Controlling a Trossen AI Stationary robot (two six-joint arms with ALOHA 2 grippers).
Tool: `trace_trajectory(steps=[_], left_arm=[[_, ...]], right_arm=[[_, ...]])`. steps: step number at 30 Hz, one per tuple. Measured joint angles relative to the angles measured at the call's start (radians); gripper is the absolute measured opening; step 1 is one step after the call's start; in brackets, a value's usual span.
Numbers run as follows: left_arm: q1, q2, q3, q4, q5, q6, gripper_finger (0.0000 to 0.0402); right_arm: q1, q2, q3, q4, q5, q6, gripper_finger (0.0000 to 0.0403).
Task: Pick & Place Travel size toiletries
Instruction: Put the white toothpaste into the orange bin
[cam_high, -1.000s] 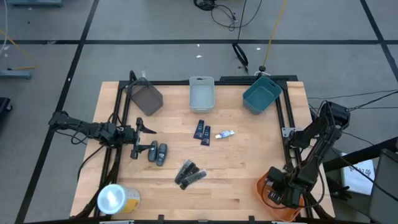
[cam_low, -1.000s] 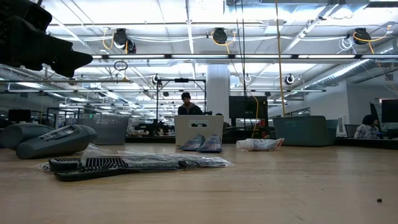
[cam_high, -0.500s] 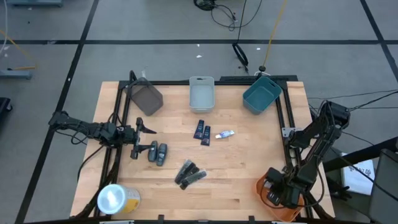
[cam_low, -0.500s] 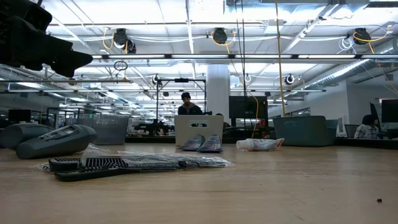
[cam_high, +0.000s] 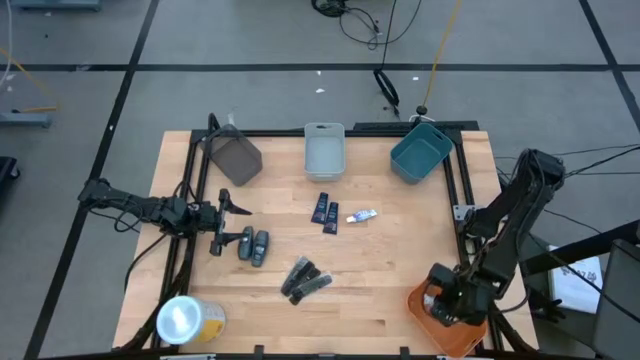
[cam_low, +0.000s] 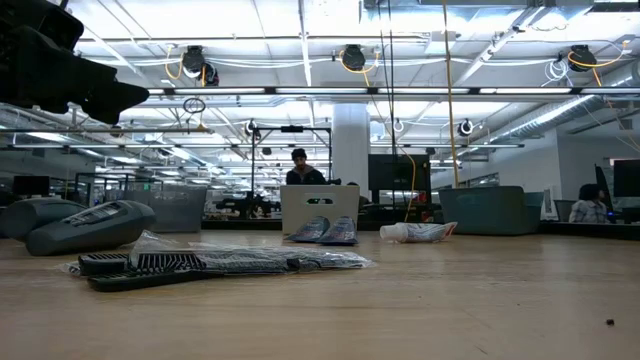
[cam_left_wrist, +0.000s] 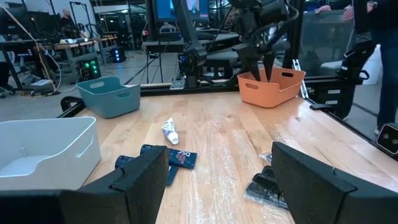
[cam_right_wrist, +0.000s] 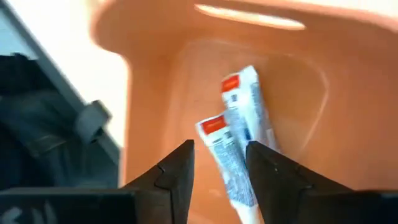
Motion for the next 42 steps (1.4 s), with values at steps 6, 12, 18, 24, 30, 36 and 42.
trace_trajectory(steps=[6, 12, 18, 24, 30, 36, 42], left_arm=[[0.0, 0.0, 0.0, 0.0, 0.0, 0.0, 0.0282], [0.0, 0.0, 0.0, 0.0, 0.0, 0.0, 0.0282], [0.0, 0.0, 0.0, 0.0, 0.0, 0.0, 0.0282], [0.0, 0.0, 0.0, 0.0, 0.0, 0.0, 0.0282], [0.0, 0.0, 0.0, 0.0, 0.0, 0.0, 0.0282], [0.0, 0.0, 0.0, 0.0, 0.0, 0.0, 0.0282], [0.0, 0.0, 0.0, 0.0, 0.0, 0.0, 0.0282]], right_arm=[[-0.021, -0.11, 0.0, 0.067, 0.077, -0.098, 0.0132], [-0.072, -0.208, 0.0, 0.191, 0.294, -0.435, 0.0132], [-0.149, -0.254, 0.0, 0.277, 0.538, -0.909, 0.0132], [-0.256, -0.253, -0.023, 0.309, 0.766, -1.254, 0.0132], [-0.426, -0.252, -0.112, 0.452, 0.81, -1.441, 0.0132], [-0.606, -0.252, -0.216, 0.625, 0.763, -1.566, 0.0133], [-0.831, -0.252, -0.237, 0.617, 0.446, -1.599, 0.0173]])
